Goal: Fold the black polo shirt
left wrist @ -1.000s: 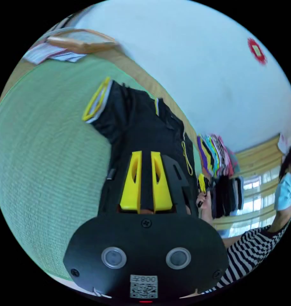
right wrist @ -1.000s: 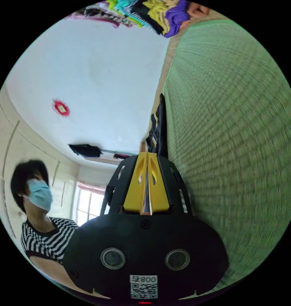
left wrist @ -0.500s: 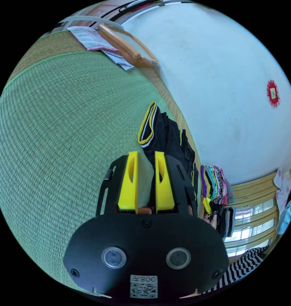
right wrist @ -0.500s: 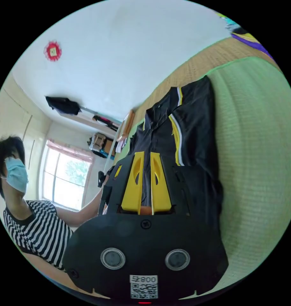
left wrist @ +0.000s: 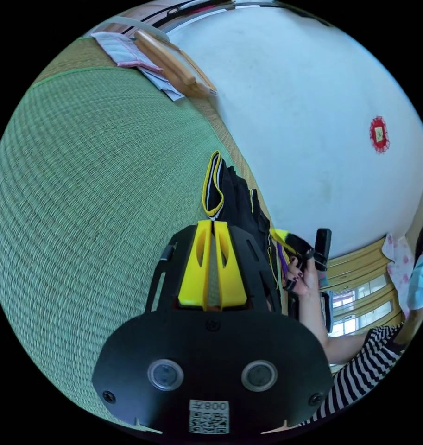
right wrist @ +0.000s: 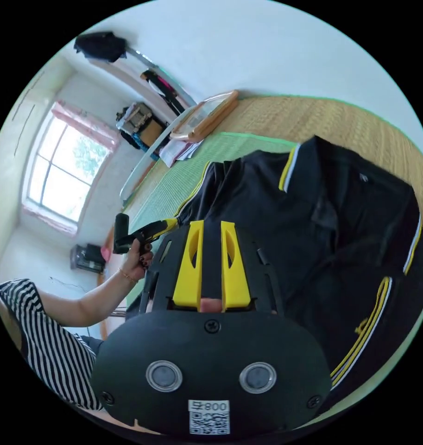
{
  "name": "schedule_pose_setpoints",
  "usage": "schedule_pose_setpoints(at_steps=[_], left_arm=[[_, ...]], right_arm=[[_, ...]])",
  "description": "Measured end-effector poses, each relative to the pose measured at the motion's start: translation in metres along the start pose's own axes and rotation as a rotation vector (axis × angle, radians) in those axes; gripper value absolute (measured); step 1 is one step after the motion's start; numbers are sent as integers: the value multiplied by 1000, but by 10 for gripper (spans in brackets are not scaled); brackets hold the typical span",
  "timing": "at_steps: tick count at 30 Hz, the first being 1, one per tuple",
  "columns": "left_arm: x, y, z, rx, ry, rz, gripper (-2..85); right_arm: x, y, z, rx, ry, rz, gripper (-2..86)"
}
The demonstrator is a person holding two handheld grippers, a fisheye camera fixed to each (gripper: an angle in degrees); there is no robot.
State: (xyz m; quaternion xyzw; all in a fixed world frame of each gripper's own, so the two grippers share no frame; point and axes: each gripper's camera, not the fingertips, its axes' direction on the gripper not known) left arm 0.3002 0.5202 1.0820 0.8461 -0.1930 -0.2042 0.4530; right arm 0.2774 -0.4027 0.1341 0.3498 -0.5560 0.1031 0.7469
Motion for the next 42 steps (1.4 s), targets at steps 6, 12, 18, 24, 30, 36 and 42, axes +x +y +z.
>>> schedule_pose_setpoints(at_steps=[6,12,18,24,30,36,42], left_arm=[[-15,-3,-19,0,33,2,7],[-25,-6,-32,-8,55,7,5],[-33,-7,-44,-5,69,4,5],[-36,-6,-52,-8,70,8,5],[-36,-3,-57,-8,66,8,5],[-33,1,-59,-7,63,7,5],[-28,8,-58,-2,68,4,5]], right_arm=[[-65,-118,63,-51,123,-113,79],[-122,-201,116,-85,266,-191,84],[-158,-256,165,-158,375,-208,91],[-185,-281,182,-138,445,-206,72],[-205,-297,194,-138,528,-255,19],[-187,-312,180,-112,435,-191,2],[-148,-316,154,-71,252,-91,0]])
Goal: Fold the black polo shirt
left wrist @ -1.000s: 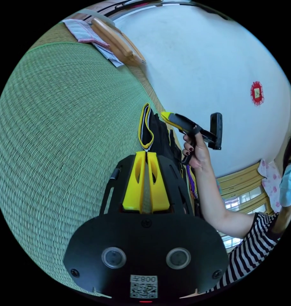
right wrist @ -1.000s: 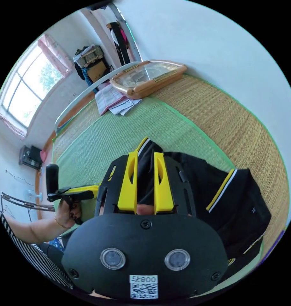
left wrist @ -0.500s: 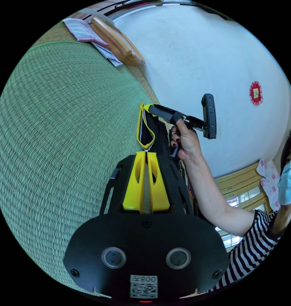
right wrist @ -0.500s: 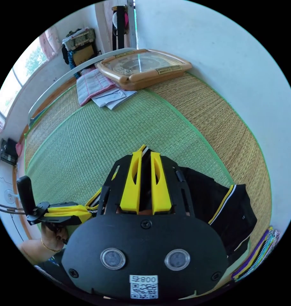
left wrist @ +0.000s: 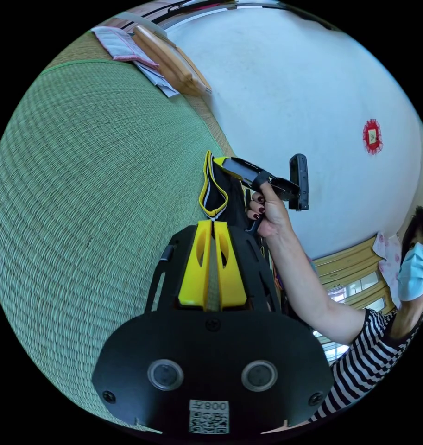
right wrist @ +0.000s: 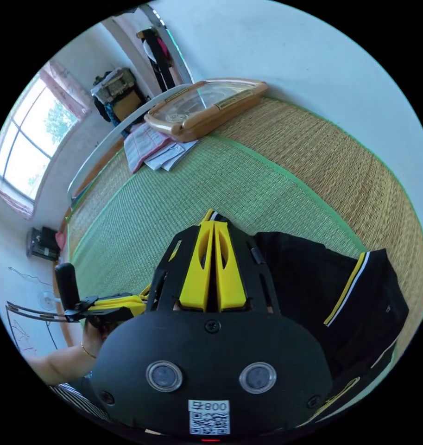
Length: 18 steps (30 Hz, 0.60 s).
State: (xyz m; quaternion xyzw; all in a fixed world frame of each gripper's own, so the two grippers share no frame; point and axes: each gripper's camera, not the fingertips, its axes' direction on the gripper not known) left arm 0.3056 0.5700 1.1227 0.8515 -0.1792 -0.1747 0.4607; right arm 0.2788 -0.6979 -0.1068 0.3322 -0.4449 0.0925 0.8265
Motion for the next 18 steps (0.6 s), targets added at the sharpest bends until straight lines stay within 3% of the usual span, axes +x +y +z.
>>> schedule_pose_setpoints(at_steps=[10,18], left_arm=[[23,18,6,24,-16,33,6],[96,31,23,-17,-161,272,6]], right_arm=[[70,27,-39,115,-306,117,0],[120,60,-78,191,-393,133,14]])
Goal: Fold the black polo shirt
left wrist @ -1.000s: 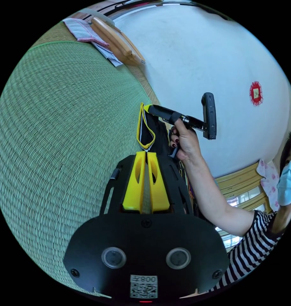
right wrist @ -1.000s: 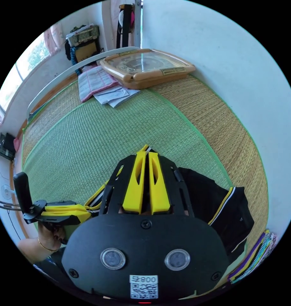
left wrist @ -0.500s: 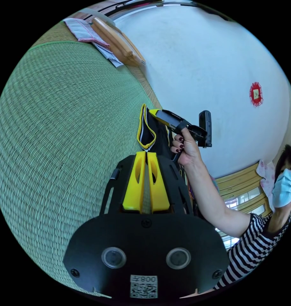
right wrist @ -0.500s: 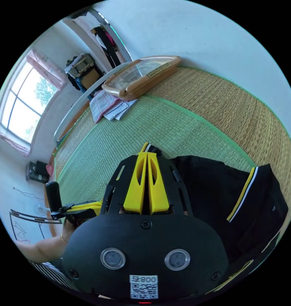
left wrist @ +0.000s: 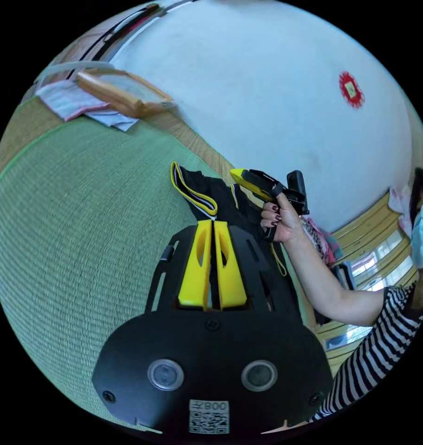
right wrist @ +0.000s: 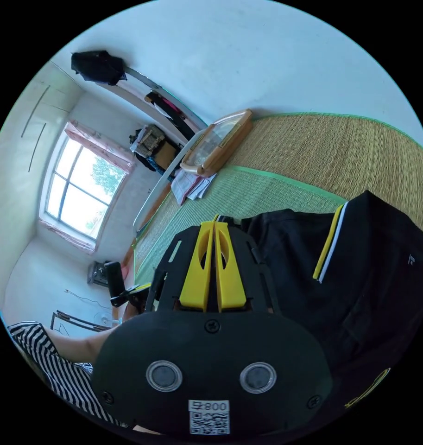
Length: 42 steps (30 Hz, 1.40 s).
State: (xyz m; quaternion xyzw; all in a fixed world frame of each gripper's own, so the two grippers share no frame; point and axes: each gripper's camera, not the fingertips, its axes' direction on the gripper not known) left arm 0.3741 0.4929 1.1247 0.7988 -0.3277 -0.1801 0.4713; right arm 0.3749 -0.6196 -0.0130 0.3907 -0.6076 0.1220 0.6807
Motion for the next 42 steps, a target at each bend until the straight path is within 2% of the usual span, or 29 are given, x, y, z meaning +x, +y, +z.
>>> schedule_pose_setpoints(at_steps=[4,10,17,20,22,27,31,36,42], left_arm=[[21,5,11,-26,-52,26,6],[51,18,29,-44,-78,54,6],[97,28,55,-88,-117,139,6],[120,32,61,-90,-144,190,6],[136,35,63,-91,-157,232,6],[196,47,75,-111,-225,440,6],[238,61,93,-157,-314,604,6],[284,84,130,-303,-411,785,5],[310,109,163,-427,-510,876,5]], right_arm=[[-18,-5,31,-104,134,-95,71],[-48,-8,101,-265,412,-230,92],[-33,10,108,-251,477,-237,50],[-17,15,94,-240,413,-214,32],[1,20,69,-191,301,-173,26],[43,44,-11,-23,57,-95,20],[93,75,-68,69,-64,-7,19],[145,116,-90,45,-91,86,16],[190,167,-124,85,-50,217,3]])
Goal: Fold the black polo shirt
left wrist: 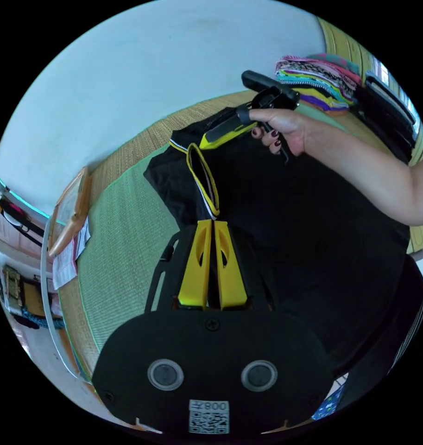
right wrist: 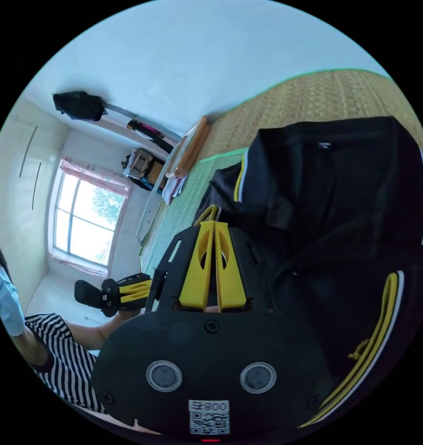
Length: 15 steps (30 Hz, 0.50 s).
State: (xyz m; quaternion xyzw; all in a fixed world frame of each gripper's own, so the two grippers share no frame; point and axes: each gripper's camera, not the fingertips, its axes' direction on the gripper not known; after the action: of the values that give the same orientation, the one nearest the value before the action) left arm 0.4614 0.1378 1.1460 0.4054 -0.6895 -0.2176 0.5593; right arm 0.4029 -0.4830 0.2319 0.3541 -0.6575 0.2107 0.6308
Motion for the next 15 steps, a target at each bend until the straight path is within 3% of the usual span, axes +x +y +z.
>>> schedule_pose_setpoints(at_steps=[8,15], left_arm=[[-2,-3,-10,83,141,-149,1],[-13,-12,30,-50,132,-259,1]], right_arm=[[-34,14,-15,41,144,-138,0],[-56,1,77,-188,339,-258,0]])
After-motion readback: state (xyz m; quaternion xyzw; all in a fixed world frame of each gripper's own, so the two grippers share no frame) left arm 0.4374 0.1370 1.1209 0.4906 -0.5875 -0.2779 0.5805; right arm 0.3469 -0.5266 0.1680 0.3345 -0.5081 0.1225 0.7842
